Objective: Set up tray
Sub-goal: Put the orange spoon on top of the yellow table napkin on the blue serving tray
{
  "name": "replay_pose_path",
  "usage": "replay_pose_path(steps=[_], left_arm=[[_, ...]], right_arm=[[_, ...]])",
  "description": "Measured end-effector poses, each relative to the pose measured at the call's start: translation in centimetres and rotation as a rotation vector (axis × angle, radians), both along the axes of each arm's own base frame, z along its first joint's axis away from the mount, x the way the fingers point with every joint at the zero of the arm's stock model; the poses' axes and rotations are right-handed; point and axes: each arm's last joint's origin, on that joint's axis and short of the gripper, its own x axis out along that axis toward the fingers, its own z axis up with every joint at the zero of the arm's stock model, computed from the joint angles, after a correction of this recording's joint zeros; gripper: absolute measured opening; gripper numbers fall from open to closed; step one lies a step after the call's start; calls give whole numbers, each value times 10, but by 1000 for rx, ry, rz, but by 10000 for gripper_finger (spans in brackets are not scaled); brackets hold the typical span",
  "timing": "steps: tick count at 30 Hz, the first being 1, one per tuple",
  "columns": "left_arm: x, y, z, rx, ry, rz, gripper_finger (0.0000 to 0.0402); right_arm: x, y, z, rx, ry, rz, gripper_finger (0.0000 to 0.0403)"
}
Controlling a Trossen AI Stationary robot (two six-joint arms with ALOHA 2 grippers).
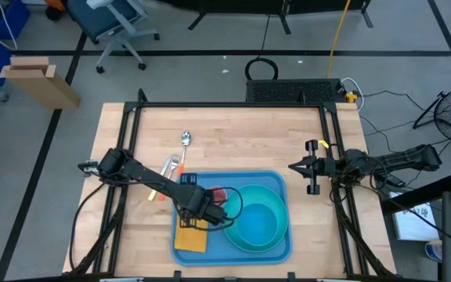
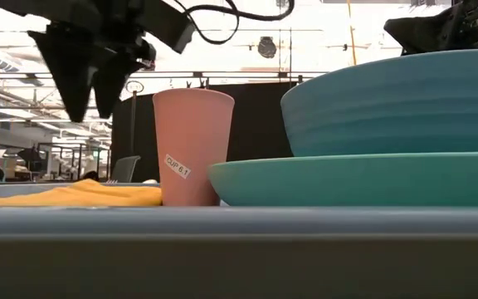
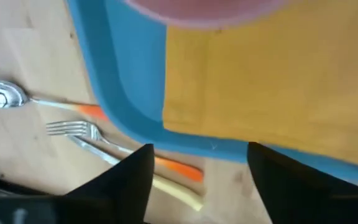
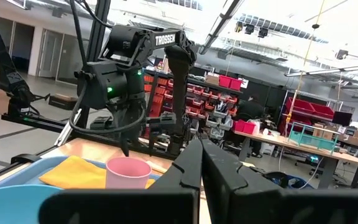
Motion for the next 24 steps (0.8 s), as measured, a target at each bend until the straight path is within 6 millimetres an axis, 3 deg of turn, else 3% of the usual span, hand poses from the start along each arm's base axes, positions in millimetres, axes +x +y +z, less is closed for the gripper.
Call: replay_pose_path(steps=[5,10,14,19,22,24], left_arm=[[-15,-29,8,-71,-21,-60,289],[-30,-61,11,-65,-92,-149,263],[-36,-76,10,-58,-142,-148,201],[-34,-106,9,-313,-215,-215,94],[-34,-113,9,-324,-263,-241,25],[-34,-114,9,-294,-286,-255,10]], right_arm=[[0,0,0,-1,0,0,0],[0,0,0,-2,-2,-1,0],[0,0,1,5,-15,1,0],[-1,0,2,32,-17,10,0],[0,0,2,32,-17,10,0],[-1,0,2,32,-17,10,0]])
